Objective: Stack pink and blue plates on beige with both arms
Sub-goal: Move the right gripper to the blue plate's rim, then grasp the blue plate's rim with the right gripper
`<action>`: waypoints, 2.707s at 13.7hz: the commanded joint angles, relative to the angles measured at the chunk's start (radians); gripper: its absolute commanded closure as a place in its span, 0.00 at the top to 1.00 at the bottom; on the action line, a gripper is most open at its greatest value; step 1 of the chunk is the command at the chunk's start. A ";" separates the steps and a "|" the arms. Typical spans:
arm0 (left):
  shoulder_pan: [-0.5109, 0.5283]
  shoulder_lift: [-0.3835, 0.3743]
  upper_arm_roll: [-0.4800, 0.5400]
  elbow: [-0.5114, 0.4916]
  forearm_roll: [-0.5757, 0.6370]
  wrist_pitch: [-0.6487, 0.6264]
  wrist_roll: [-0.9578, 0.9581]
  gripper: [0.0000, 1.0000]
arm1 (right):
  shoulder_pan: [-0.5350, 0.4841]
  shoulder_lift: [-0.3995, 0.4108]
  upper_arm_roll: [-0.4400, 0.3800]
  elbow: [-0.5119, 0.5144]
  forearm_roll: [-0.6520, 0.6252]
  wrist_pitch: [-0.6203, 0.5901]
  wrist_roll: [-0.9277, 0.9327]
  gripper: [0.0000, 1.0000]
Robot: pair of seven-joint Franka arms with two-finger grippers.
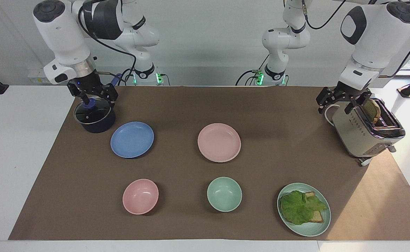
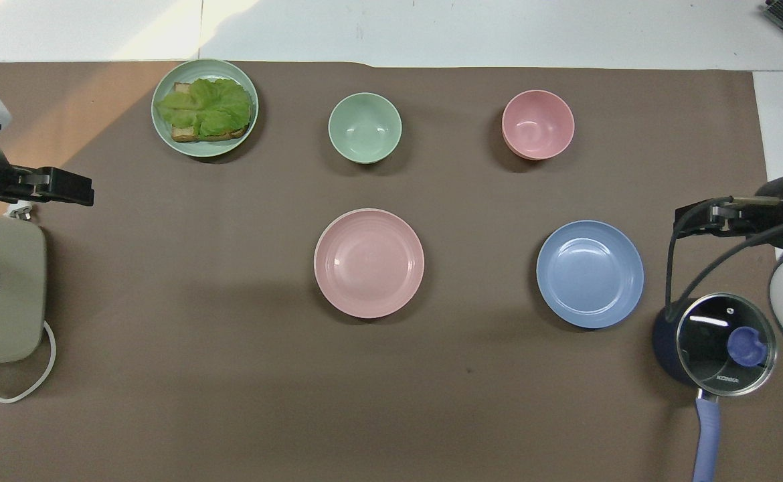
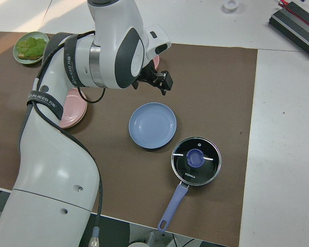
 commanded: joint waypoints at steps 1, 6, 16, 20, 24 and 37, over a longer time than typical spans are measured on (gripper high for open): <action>0.012 -0.006 -0.004 0.014 0.015 -0.028 0.016 1.00 | -0.038 -0.004 -0.004 -0.136 0.018 0.123 -0.067 1.00; 0.013 -0.006 -0.004 0.014 0.015 -0.028 0.017 1.00 | -0.073 0.053 -0.004 -0.269 0.018 0.308 -0.128 1.00; 0.013 -0.006 -0.004 0.014 0.015 -0.028 0.016 1.00 | -0.115 0.163 -0.003 -0.401 0.084 0.544 -0.170 0.65; 0.013 -0.006 -0.004 0.014 0.015 -0.028 0.017 1.00 | -0.112 0.174 -0.001 -0.400 0.114 0.549 -0.174 0.57; 0.013 -0.006 -0.004 0.014 0.015 -0.028 0.016 1.00 | -0.109 0.174 -0.003 -0.400 0.117 0.549 -0.174 0.55; 0.013 -0.006 -0.004 0.014 0.015 -0.028 0.016 1.00 | -0.077 0.151 0.013 -0.302 0.186 0.417 -0.157 0.00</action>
